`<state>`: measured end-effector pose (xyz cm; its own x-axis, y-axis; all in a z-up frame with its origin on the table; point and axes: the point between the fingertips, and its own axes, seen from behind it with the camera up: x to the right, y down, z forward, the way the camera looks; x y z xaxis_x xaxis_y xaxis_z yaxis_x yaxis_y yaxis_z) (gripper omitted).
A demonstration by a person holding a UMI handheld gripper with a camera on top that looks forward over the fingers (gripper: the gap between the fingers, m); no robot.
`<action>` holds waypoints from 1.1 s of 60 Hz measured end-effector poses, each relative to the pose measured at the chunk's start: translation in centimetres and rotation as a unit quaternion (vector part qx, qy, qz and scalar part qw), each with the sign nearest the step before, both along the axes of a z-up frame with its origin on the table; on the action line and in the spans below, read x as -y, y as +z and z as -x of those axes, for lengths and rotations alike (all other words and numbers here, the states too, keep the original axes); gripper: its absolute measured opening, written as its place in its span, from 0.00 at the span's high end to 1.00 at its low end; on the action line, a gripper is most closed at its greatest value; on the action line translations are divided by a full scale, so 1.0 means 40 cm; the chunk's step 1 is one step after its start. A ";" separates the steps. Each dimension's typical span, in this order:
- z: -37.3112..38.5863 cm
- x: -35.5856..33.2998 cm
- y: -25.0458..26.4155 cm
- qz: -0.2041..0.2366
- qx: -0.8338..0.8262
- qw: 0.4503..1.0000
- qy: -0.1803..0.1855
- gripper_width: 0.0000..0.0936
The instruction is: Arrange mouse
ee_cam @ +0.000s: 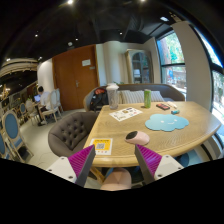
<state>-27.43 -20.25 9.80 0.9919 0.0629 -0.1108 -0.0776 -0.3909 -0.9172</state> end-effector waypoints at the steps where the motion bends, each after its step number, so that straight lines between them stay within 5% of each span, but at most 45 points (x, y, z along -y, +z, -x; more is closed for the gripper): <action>1: -0.013 -0.007 -0.009 0.001 0.005 1.000 -0.001 0.11; 8: -0.098 -0.062 -0.065 0.007 0.054 0.999 0.001 0.05; 17: -0.212 -0.159 -0.126 0.008 0.064 0.998 -0.025 0.09; 31: -0.309 -0.268 -0.231 0.038 0.091 0.995 -0.011 0.09; 46: -0.285 -0.351 -0.263 0.054 0.092 0.994 0.027 0.09; 66: -0.305 -0.460 -0.275 0.069 0.047 0.996 0.005 0.09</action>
